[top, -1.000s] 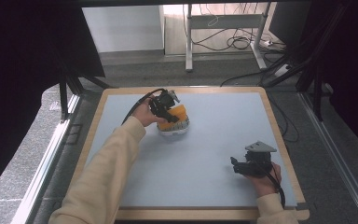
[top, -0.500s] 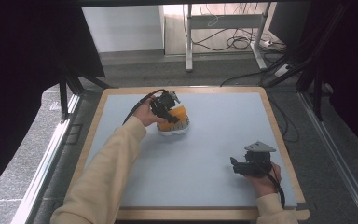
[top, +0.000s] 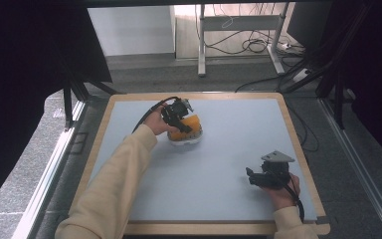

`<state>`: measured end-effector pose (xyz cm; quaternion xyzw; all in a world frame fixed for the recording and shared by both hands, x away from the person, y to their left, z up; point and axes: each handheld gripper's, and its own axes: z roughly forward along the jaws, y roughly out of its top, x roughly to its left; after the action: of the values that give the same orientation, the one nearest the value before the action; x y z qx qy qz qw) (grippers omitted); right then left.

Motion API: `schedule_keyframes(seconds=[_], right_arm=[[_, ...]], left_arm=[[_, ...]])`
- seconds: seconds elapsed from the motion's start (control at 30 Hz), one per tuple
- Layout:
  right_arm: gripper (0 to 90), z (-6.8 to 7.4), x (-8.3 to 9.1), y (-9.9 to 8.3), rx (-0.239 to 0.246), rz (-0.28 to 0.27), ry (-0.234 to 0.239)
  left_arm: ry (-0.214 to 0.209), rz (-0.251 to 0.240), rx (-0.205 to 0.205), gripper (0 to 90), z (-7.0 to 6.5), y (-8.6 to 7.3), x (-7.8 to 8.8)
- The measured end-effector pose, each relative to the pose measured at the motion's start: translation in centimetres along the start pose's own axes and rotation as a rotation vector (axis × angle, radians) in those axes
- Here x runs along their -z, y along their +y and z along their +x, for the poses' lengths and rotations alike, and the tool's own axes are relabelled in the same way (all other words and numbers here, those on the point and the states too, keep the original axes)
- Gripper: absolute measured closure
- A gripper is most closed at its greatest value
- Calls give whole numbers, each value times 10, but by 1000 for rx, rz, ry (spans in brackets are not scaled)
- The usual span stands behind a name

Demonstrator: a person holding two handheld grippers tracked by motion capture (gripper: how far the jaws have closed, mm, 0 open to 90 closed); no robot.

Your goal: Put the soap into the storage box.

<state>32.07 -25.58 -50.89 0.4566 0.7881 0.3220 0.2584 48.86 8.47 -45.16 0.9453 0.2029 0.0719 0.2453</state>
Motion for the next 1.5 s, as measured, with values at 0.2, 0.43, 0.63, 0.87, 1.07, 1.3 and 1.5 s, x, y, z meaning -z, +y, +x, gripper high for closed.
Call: schedule_keyframes(seconds=[0.2,0.43,0.63,0.87,1.07,1.3,1.5], right_arm=[[126,0,0,0,-1,2,0],[126,0,0,0,2,2,0],[126,1,0,0,7,1,1],[126,0,0,0,5,1,-1],[126,1,0,0,5,0,0],[126,2,0,1,4,0,1],[126,3,1,1,7,-1,1]], left_arm=[[-12,14,-9,613,1,-1,-6],[88,-100,18,418,3,3,15],[105,-125,53,322,3,-2,24],[98,-163,101,276,-5,-12,35],[102,-203,138,264,-20,-26,48],[114,-238,167,250,-46,-51,59],[125,-251,197,248,-64,-74,65]])
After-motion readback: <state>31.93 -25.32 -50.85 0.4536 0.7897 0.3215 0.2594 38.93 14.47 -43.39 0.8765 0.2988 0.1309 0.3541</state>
